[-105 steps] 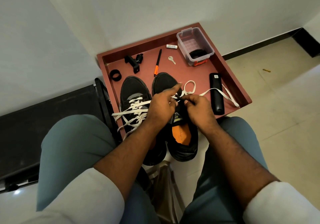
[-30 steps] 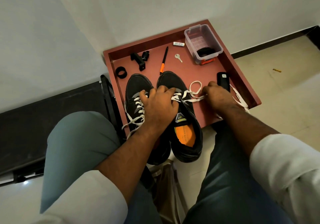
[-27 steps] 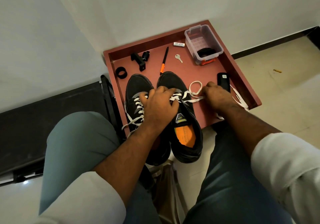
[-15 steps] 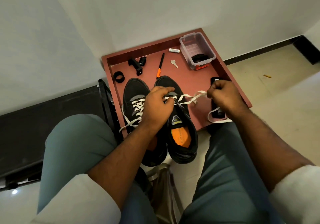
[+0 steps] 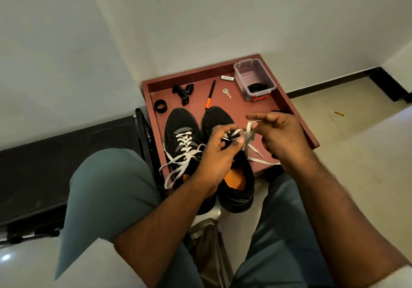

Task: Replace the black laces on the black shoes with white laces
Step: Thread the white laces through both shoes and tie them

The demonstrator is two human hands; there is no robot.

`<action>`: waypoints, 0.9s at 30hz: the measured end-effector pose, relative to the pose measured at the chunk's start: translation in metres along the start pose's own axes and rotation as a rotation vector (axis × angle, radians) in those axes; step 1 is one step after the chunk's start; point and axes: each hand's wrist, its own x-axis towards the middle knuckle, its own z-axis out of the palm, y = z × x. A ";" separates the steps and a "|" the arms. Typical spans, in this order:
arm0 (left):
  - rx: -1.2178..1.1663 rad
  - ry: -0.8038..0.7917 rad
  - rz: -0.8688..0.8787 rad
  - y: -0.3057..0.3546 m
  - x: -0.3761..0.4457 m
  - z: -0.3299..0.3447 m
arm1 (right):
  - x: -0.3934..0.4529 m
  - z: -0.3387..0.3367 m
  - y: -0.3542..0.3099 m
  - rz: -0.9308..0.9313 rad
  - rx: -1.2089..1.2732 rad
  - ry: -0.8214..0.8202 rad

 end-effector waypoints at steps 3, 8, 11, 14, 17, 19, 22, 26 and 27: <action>0.342 -0.246 0.092 0.000 0.003 -0.011 | -0.001 -0.007 -0.006 -0.144 -0.261 0.146; 0.284 -0.090 0.114 0.003 0.002 -0.009 | -0.012 -0.017 -0.029 -0.174 -0.362 0.198; 0.065 -0.016 0.128 0.014 0.005 -0.011 | -0.025 -0.020 -0.040 -0.285 -0.634 0.251; -0.057 -0.090 0.140 0.022 0.002 -0.014 | -0.035 -0.018 -0.045 -0.385 -0.579 0.307; -0.180 -0.281 0.037 0.024 -0.005 -0.006 | -0.040 -0.011 -0.048 -0.254 -0.008 0.164; -0.226 -0.384 -0.059 0.025 -0.010 0.000 | -0.041 -0.007 -0.046 -0.182 0.216 0.080; -0.084 -0.424 -0.038 0.026 -0.012 -0.006 | -0.032 -0.012 -0.040 -0.162 0.388 0.143; 0.156 -0.406 -0.103 0.032 -0.006 -0.048 | -0.002 -0.040 -0.021 -0.123 0.547 0.441; 0.223 -0.360 -0.113 0.033 -0.004 -0.058 | 0.005 -0.048 -0.014 -0.089 0.479 0.459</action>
